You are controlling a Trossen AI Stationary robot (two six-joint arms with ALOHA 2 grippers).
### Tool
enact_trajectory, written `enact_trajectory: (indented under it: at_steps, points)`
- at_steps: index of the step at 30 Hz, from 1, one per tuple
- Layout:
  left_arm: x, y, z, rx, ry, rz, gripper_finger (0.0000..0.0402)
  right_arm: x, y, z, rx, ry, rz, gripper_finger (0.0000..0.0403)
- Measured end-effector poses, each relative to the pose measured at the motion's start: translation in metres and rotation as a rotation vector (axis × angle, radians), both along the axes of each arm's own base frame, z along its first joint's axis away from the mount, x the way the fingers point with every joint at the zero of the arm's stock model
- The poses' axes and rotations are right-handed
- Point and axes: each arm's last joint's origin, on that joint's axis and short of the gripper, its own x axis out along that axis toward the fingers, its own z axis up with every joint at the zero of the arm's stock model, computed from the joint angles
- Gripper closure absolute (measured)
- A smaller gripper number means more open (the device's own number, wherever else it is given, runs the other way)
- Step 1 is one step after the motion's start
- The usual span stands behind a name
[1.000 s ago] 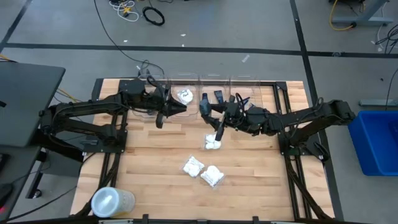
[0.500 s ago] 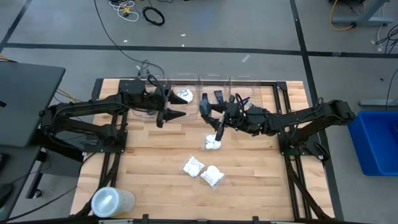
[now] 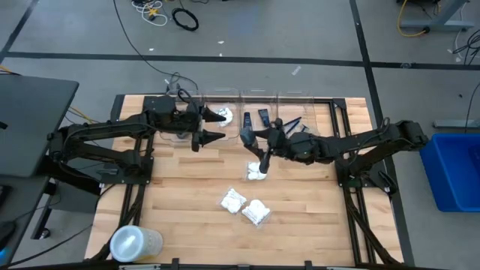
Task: Pick & Place Travel size toiletries
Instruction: Put the gray deodorant into the left transparent bin
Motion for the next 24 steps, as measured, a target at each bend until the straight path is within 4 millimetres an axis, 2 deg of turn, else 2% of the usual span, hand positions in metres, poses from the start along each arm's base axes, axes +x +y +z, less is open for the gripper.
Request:
enact_trajectory:
  at_steps: [8,18,24]
  points:
    - [-0.001,0.002,-0.009,-0.095,0.09,0.096,0.0054,-0.004,0.0,-0.016,-0.023,0.179,0.0,0.0181]
    - [-0.002,0.003,-0.017,-0.285,0.155,0.158,0.0054,-0.006,-0.001,-0.022,-0.052,0.254,0.013,0.0172]
    - [-0.003,0.004,-0.021,-0.482,0.173,0.225,0.0054,-0.005,0.002,-0.026,-0.031,0.272,0.092,0.0179]
